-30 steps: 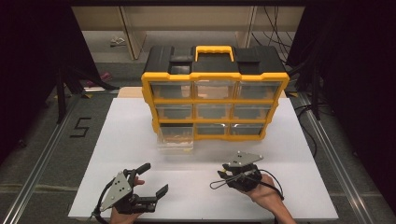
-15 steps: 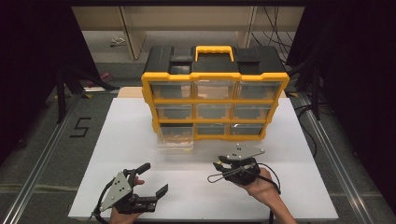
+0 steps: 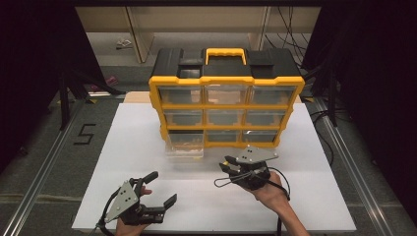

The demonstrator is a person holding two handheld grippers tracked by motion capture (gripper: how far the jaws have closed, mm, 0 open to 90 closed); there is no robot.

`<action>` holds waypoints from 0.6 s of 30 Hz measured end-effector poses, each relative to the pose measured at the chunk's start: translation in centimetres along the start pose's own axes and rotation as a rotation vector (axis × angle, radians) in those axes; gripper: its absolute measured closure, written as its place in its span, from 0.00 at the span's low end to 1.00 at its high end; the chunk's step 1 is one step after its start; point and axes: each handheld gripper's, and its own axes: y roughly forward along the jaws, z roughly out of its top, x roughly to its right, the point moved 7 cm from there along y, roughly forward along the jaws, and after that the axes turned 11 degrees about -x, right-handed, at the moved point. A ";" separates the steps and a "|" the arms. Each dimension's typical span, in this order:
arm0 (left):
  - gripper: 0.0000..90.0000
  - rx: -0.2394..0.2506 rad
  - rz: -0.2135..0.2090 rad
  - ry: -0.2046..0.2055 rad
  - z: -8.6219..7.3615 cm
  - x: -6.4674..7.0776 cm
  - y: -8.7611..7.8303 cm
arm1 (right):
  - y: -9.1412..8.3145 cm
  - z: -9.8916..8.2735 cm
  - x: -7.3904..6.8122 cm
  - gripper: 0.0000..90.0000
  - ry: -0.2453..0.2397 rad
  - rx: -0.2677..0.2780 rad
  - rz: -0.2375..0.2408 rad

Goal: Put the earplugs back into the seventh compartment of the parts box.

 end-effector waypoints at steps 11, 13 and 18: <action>0.11 0.001 0.003 -0.002 0.0 -0.1 0.0 | 0.0 2.3 0.1 0.75 -0.005 0.055 -0.003; 0.11 0.001 0.004 -0.001 0.0 -0.1 0.0 | 0.2 2.7 0.0 0.75 -0.002 0.061 0.000; 0.11 0.000 0.001 -0.002 0.0 0.0 0.0 | 0.9 3.5 0.1 0.75 0.007 0.064 0.002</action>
